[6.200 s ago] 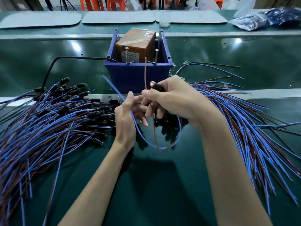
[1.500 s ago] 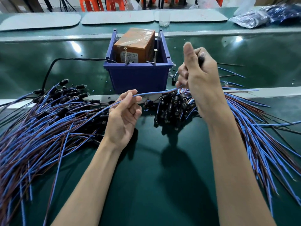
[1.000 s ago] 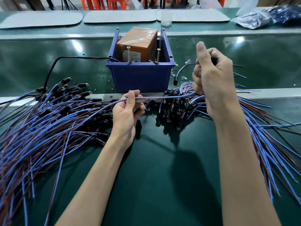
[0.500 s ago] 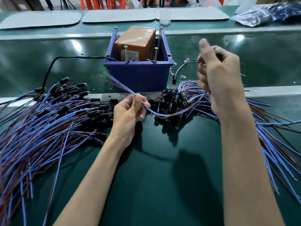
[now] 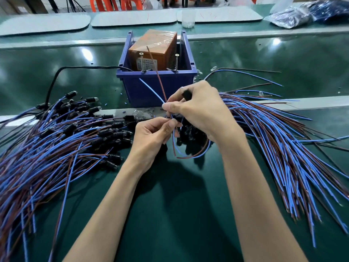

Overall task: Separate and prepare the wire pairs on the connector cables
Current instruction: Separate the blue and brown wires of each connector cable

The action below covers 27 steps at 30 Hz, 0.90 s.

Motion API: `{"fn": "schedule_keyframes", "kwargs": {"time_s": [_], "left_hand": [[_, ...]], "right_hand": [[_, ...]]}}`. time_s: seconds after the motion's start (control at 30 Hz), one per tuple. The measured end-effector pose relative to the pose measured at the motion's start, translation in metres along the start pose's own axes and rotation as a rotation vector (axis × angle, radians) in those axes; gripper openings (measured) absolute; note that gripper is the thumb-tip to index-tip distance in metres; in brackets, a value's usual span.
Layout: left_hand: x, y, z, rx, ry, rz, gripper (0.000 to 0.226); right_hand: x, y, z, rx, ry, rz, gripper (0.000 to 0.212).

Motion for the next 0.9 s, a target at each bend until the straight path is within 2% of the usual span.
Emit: {"fn": "schedule_keyframes", "kwargs": {"time_s": [0.2,0.33,0.43,0.67,0.9], "left_hand": [[-0.002,-0.001,-0.002,-0.030,0.000,-0.034,0.011],[0.001,0.000,-0.002,-0.026,-0.017,-0.082,0.022],[0.001,0.000,-0.003,-0.017,-0.033,-0.121,0.018],[0.004,0.004,-0.005,-0.006,-0.094,-0.219,0.011],[0.004,0.006,-0.002,0.054,-0.084,-0.271,0.017]], "right_hand": [[0.006,0.003,-0.003,0.002,-0.011,0.002,0.017],[0.007,0.003,0.000,0.054,0.050,-0.021,0.024],[0.007,0.002,0.002,0.056,0.032,-0.063,0.024],[0.012,0.003,0.004,-0.036,0.100,-0.146,0.022],[0.015,0.006,-0.002,-0.096,0.006,-0.149,0.023]]}}
Point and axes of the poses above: each hand's wrist, its own y-axis towards the middle knuckle, its own x-axis out of the back of the hand, z = x × y, the point moved 2 cm from there along y, towards the middle knuckle, and after that the axes turned 2 degrees about y, right-handed, at the moved point
